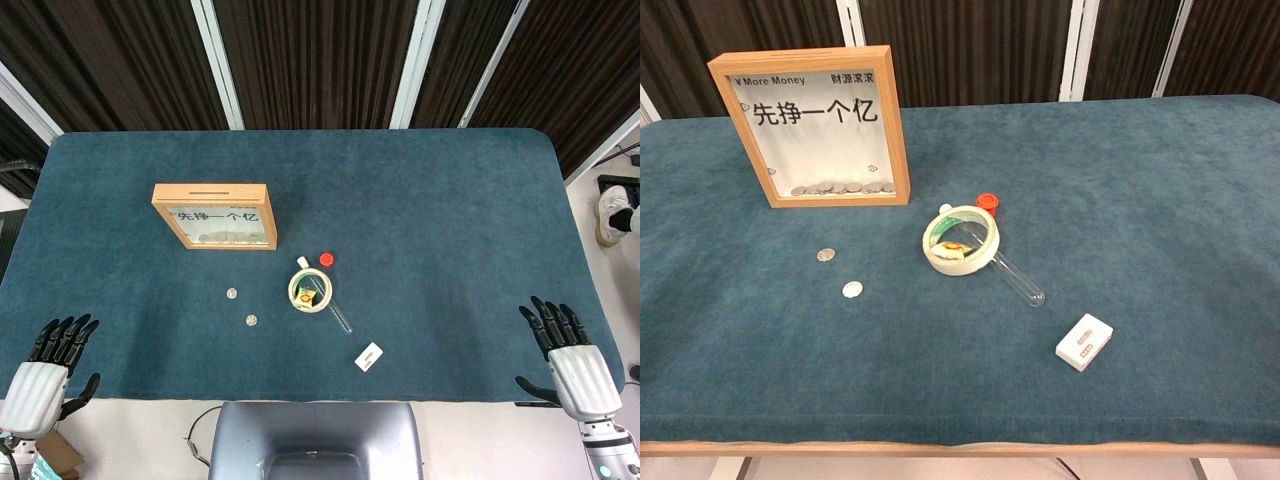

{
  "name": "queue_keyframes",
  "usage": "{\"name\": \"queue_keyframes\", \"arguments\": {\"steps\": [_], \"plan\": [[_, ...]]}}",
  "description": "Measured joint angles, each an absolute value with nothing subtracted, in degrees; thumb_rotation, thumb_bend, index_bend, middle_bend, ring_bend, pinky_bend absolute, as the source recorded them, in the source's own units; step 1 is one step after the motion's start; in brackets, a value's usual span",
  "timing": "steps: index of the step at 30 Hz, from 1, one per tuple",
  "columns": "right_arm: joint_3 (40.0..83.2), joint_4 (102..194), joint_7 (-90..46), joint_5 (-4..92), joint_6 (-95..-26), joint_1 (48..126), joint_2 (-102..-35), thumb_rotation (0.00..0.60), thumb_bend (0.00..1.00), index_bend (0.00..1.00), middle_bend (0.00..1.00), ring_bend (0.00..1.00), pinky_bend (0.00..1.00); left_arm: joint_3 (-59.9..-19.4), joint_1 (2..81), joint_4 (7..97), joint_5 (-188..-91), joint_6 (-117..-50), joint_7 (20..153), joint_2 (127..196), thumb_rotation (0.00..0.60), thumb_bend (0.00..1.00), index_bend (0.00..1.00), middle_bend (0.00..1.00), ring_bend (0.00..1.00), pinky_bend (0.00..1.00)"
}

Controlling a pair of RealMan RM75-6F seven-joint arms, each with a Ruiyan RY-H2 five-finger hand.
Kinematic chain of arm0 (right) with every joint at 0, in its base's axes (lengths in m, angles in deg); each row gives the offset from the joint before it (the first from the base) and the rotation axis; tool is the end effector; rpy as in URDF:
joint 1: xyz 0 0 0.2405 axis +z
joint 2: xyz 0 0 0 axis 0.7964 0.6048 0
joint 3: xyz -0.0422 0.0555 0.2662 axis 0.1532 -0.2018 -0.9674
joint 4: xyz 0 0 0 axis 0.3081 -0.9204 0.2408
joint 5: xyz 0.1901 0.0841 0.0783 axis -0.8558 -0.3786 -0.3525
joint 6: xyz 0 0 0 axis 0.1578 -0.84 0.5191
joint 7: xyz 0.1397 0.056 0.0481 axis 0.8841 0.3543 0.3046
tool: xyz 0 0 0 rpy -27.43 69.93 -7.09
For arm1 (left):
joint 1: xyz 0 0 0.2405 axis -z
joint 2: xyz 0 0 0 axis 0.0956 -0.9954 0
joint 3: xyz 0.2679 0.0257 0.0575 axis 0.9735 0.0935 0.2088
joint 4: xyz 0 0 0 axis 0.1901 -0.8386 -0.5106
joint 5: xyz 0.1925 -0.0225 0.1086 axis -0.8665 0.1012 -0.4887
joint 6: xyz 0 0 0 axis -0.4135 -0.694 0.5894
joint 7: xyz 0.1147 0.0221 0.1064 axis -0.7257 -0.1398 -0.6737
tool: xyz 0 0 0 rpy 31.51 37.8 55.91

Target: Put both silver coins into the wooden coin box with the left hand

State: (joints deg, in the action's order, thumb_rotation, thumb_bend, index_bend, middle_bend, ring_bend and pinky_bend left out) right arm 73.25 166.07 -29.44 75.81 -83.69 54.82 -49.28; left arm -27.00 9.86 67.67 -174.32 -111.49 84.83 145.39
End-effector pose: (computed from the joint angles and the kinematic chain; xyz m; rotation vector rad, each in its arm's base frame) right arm -0.3228 -0.1633 0.1419 1.5374 -0.8214 0.8517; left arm -0.3208 0.1646 0.1316 -1.5451 -0.8068 -0.9603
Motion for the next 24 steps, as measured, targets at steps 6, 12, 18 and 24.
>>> {"name": "queue_keyframes", "arguments": {"steps": [6, 12, 18, 24], "plan": [[73.2, 166.2, -29.7, 75.7, -83.2, 55.0, -49.4, 0.6, 0.1, 0.0, 0.0, 0.0, 0.0, -27.3, 10.8, 67.3, -174.7, -109.7, 85.9, 146.0, 0.6, 0.39, 0.04, 0.08, 0.02, 0.11], [72.9, 166.2, -30.0, 74.9, -82.8, 55.2, -49.6, 0.6, 0.1, 0.0, 0.0, 0.0, 0.0, -30.8, 13.0, 63.8, -174.4, -109.6, 87.1, 153.1, 0.6, 0.43, 0.31, 0.95, 0.87, 0.87], [72.6, 166.3, -30.0, 74.9, -83.1, 55.2, -49.8, 0.6, 0.1, 0.0, 0.0, 0.0, 0.0, -34.9, 16.4, 61.3, -170.5, -105.8, 92.8, 160.9, 0.6, 0.45, 0.43, 1.0, 1.0, 1.0], [72.7, 166.2, -30.5, 74.5, -81.2, 56.0, -50.2, 0.6, 0.1, 0.0, 0.0, 0.0, 0.0, -38.1, 21.0, 57.4, -165.5, -98.5, 85.2, 164.9, 0.6, 0.42, 0.47, 1.0, 1.0, 1.0]]}}
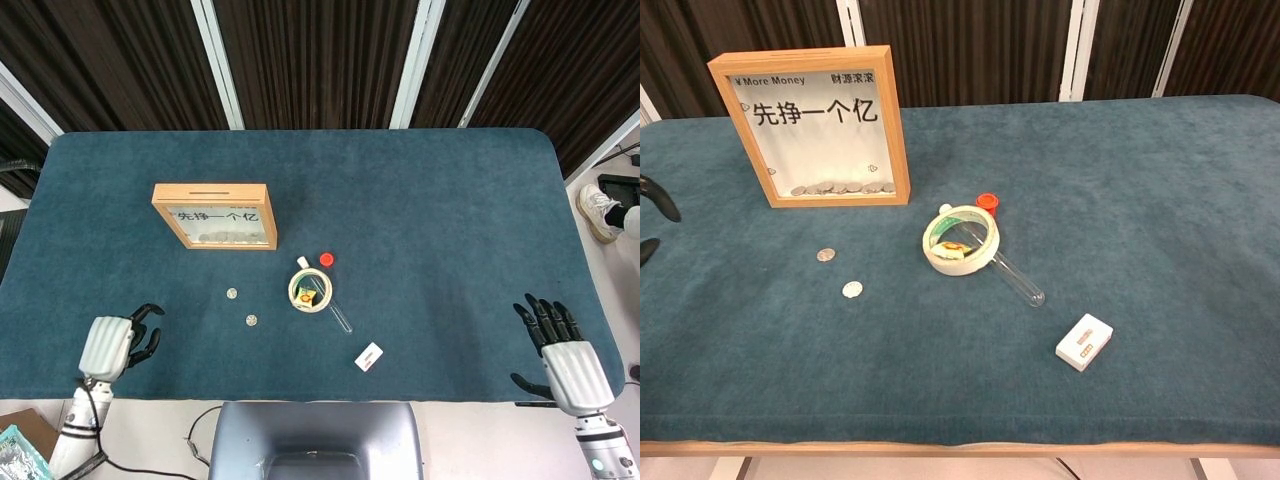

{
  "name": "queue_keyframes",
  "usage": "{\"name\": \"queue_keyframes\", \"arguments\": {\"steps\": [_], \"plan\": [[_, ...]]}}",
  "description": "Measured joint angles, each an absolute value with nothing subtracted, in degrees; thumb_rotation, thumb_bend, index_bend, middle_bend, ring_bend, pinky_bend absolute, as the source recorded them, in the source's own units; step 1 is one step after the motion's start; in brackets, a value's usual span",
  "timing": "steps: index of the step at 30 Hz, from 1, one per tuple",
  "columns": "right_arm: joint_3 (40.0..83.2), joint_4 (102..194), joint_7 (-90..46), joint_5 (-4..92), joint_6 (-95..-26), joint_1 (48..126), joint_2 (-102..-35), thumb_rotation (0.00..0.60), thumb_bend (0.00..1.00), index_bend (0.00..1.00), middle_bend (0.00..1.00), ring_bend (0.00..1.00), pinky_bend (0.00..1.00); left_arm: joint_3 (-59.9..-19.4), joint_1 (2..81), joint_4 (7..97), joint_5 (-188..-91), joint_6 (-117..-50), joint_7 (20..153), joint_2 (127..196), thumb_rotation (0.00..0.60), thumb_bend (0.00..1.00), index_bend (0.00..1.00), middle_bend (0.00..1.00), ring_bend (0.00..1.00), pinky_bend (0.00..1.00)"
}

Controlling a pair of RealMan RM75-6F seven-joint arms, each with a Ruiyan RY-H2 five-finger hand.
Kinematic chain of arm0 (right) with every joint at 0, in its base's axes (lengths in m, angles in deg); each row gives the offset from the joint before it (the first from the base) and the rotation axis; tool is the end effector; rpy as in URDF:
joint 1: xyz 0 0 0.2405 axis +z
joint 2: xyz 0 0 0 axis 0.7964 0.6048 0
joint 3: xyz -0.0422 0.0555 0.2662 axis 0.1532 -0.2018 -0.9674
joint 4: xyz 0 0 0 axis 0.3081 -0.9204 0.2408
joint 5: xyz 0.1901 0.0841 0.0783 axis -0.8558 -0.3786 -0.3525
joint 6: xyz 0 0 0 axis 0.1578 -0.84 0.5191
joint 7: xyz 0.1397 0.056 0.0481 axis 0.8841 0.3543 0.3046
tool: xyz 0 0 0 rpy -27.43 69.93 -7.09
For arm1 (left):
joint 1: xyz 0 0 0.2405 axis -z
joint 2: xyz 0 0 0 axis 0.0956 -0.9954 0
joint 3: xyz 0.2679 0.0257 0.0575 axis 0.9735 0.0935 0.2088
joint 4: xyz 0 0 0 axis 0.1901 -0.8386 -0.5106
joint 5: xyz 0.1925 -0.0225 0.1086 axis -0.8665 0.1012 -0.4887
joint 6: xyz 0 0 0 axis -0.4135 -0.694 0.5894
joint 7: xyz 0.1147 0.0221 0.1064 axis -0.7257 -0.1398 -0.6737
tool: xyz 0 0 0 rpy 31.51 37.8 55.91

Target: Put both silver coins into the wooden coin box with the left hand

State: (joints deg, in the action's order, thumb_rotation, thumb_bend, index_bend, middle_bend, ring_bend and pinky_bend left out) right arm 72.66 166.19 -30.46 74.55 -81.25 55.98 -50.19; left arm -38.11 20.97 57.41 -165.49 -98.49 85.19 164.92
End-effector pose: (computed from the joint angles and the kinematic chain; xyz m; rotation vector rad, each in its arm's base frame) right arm -0.3223 -0.1721 0.1331 1.5514 -0.8367 0.8349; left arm -0.2852 0.2681 0.0334 -1.4869 -0.9175 -1.1084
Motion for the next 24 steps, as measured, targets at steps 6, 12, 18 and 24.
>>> {"name": "queue_keyframes", "arguments": {"steps": [6, 12, 18, 24], "plan": [[72.6, 166.1, -30.1, 74.1, -81.3, 56.0, -50.0, 0.6, 0.1, 0.0, 0.0, 0.0, 0.01, -41.7, 27.0, 50.0, -159.5, -91.9, 73.3, 173.2, 0.6, 0.4, 0.46, 1.0, 1.0, 1.0], [72.7, 166.0, -29.7, 74.1, -81.5, 55.9, -49.9, 0.6, 0.1, 0.0, 0.0, 0.0, 0.01, -42.7, 30.6, 45.0, -157.2, -88.9, 69.0, 177.9, 0.6, 0.4, 0.44, 1.0, 1.0, 1.0], [72.8, 165.9, -29.4, 74.3, -81.7, 55.8, -49.7, 0.6, 0.1, 0.0, 0.0, 0.0, 0.01, -42.6, 32.6, 41.6, -157.2, -88.7, 66.8, 180.9, 0.6, 0.39, 0.43, 1.0, 1.0, 1.0], [72.9, 165.8, -29.1, 74.7, -81.9, 55.7, -49.5, 0.6, 0.1, 0.0, 0.0, 0.0, 0.01, -42.9, 34.2, 38.8, -155.6, -87.1, 64.8, 183.2, 0.6, 0.39, 0.38, 1.0, 1.0, 1.0]]}}
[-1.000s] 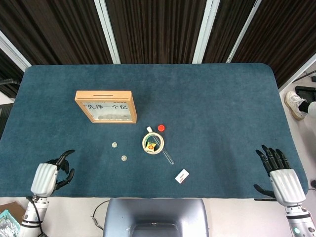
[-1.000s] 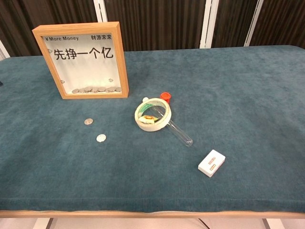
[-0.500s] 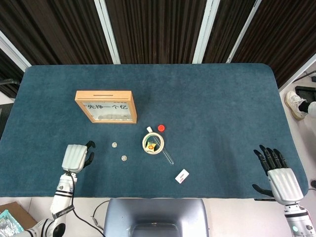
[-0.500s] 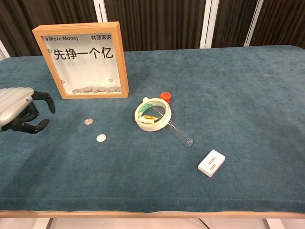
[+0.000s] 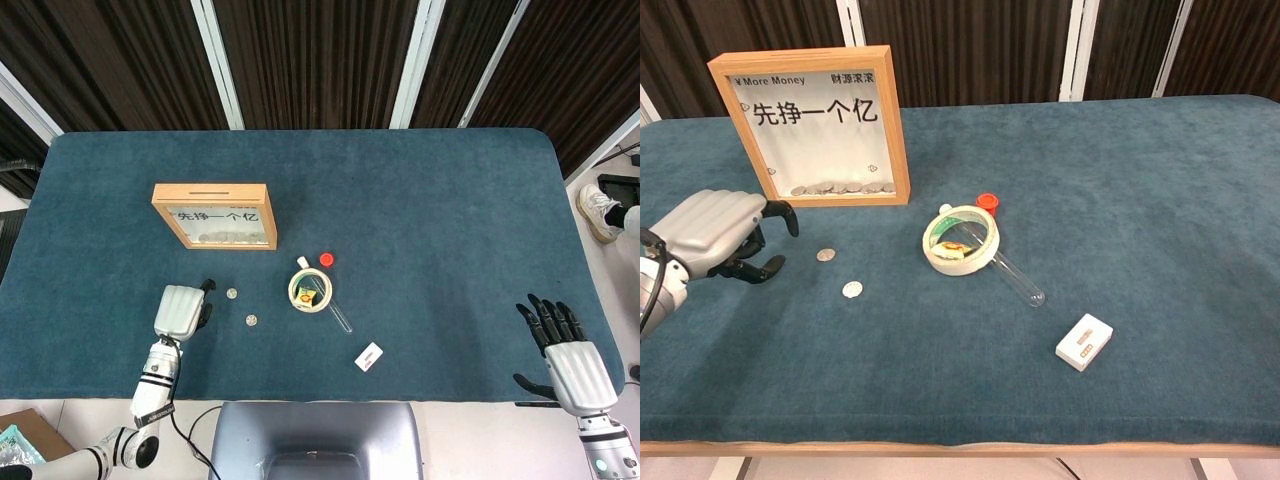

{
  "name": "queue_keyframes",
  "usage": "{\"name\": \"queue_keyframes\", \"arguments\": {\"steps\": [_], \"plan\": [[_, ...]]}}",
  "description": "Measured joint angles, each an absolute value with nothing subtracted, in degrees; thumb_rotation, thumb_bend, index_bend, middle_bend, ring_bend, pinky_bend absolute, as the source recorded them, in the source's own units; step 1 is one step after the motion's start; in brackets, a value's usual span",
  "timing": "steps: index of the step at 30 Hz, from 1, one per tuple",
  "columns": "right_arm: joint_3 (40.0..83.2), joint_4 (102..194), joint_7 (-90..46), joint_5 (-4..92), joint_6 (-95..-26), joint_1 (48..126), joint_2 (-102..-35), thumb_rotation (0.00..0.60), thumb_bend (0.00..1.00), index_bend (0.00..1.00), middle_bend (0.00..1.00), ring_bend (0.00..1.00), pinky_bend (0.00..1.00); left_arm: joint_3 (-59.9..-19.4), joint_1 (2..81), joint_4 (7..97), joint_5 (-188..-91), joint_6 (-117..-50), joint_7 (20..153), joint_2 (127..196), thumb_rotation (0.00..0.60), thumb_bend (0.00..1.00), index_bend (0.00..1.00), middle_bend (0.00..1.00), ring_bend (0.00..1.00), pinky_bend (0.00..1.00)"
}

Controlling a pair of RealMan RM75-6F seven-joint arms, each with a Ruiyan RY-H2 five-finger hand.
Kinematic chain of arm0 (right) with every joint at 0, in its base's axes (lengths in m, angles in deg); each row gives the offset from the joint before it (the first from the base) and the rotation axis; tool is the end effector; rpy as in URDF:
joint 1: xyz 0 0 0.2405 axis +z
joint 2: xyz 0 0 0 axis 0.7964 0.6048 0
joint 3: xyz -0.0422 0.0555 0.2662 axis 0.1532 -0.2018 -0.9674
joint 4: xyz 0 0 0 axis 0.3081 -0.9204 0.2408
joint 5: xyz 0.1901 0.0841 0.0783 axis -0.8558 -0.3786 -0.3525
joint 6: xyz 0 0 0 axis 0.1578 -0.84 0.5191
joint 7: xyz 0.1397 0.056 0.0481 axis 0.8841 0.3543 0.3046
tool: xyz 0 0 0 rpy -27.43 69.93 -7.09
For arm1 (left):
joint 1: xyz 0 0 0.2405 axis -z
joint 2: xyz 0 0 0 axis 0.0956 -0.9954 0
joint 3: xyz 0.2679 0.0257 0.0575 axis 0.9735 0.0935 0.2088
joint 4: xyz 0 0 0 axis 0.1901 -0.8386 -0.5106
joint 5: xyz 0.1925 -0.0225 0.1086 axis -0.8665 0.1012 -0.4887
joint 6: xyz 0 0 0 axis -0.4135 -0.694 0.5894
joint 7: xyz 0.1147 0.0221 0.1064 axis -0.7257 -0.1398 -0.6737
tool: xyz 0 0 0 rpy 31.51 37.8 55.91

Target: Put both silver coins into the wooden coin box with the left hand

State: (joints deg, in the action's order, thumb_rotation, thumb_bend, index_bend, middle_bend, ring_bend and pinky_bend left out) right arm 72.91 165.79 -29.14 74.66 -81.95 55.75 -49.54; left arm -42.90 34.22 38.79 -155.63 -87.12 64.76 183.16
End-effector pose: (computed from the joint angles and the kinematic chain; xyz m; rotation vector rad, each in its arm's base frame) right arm -0.3251 -0.1700 0.1385 1.5434 -0.8391 0.8400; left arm -0.2443 0.3446 -0.0632 -1.6256 -0.7135 -0.8255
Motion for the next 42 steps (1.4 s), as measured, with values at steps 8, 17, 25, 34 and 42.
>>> {"name": "queue_keyframes", "arguments": {"steps": [8, 17, 25, 34, 42], "plan": [[72.5, 165.8, -28.5, 73.9, -82.1, 55.6, -49.2, 0.6, 0.1, 0.0, 0.0, 0.0, 0.01, -43.2, 35.9, 37.4, -154.1, -85.3, 63.9, 184.3, 0.6, 0.39, 0.38, 1.0, 1.0, 1.0], [72.8, 165.6, -22.0, 75.3, -84.4, 55.0, -47.0, 0.6, 0.1, 0.0, 0.0, 0.0, 0.02, -41.9, 36.9, 34.8, -155.2, -84.7, 67.3, 185.2, 0.6, 0.39, 0.38, 1.0, 1.0, 1.0], [73.0, 164.9, -19.7, 76.1, -85.8, 54.4, -46.0, 0.6, 0.1, 0.0, 0.0, 0.0, 0.02, -41.2, 38.3, 31.4, -156.1, -84.1, 69.3, 187.2, 0.6, 0.39, 0.38, 1.0, 1.0, 1.0], [73.0, 164.8, -19.6, 76.0, -85.9, 54.2, -45.9, 0.6, 0.1, 0.0, 0.0, 0.0, 0.02, -41.2, 39.5, 28.3, -156.0, -83.2, 70.2, 189.0, 0.6, 0.39, 0.39, 1.0, 1.0, 1.0], [72.8, 164.8, -19.9, 75.7, -85.7, 54.2, -46.0, 0.6, 0.1, 0.0, 0.0, 0.0, 0.02, -41.1, 39.7, 27.7, -155.5, -83.1, 69.7, 189.4, 0.6, 0.39, 0.41, 1.0, 1.0, 1.0]]}}
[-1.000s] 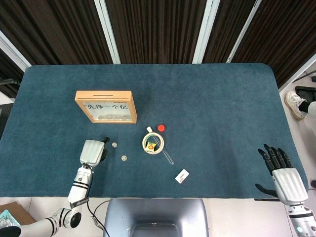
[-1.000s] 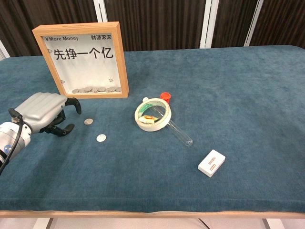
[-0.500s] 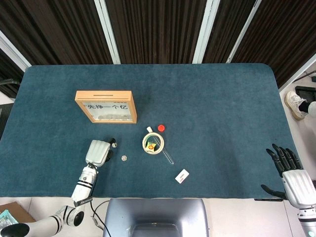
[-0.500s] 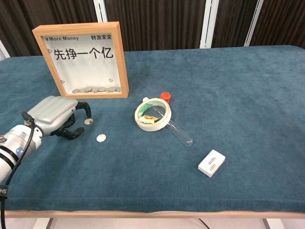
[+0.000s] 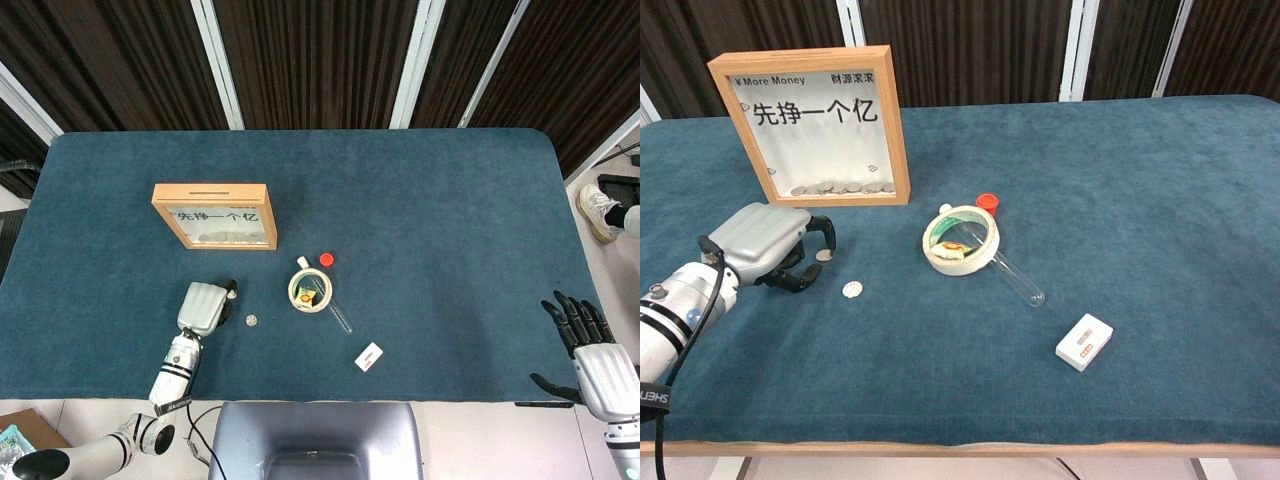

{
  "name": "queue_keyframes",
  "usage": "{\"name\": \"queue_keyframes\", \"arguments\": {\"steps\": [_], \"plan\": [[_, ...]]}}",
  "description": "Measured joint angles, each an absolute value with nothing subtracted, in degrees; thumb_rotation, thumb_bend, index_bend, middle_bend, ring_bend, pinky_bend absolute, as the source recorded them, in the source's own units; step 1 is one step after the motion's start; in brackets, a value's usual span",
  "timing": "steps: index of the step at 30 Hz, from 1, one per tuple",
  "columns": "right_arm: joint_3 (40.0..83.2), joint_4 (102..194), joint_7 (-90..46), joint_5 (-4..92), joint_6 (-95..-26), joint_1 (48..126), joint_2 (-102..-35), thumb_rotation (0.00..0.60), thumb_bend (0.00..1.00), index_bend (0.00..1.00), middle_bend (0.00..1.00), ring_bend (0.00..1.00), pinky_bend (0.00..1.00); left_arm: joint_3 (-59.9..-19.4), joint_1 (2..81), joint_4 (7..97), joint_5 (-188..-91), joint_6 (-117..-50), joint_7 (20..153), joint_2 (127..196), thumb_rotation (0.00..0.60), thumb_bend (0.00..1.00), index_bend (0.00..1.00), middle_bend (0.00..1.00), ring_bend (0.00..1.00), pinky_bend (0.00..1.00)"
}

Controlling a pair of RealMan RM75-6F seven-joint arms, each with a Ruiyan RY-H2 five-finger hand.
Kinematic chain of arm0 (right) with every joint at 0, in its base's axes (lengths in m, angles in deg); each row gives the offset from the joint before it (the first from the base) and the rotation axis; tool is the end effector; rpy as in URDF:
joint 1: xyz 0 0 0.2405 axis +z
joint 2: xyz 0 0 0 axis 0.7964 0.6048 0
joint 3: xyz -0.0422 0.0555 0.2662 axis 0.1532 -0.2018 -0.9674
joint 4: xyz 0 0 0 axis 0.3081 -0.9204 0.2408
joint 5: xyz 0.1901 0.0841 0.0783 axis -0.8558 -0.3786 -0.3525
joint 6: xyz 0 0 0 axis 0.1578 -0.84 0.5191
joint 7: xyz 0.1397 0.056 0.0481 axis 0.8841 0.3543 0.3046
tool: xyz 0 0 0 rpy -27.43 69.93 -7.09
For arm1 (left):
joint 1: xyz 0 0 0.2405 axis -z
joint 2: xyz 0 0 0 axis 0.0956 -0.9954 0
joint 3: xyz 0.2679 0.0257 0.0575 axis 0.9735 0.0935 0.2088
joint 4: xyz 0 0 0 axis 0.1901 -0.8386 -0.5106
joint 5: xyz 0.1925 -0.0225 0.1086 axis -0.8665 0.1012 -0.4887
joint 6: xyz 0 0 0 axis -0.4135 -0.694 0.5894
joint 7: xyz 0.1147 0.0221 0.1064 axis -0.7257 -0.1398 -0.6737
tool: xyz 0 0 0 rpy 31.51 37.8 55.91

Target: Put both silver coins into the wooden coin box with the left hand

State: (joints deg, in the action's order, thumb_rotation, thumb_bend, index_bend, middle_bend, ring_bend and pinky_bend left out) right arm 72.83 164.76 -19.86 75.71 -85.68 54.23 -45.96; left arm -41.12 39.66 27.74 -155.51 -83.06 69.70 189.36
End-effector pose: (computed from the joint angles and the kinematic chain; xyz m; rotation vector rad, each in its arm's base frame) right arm -0.3315 -0.1622 0.1692 1.4805 -0.8754 0.9285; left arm -0.2327 0.3626 -0.0989 -1.7143 -0.7081 -0.8163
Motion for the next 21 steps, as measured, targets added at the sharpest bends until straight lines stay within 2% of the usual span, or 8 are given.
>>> {"name": "queue_keyframes", "arguments": {"steps": [21], "plan": [[72.9, 164.7, -20.0, 75.9, -85.5, 54.3, -46.1, 0.6, 0.1, 0.0, 0.0, 0.0, 0.02, -41.2, 39.9, 29.0, -154.3, -82.7, 67.3, 188.8, 0.6, 0.39, 0.43, 1.0, 1.0, 1.0]]}}
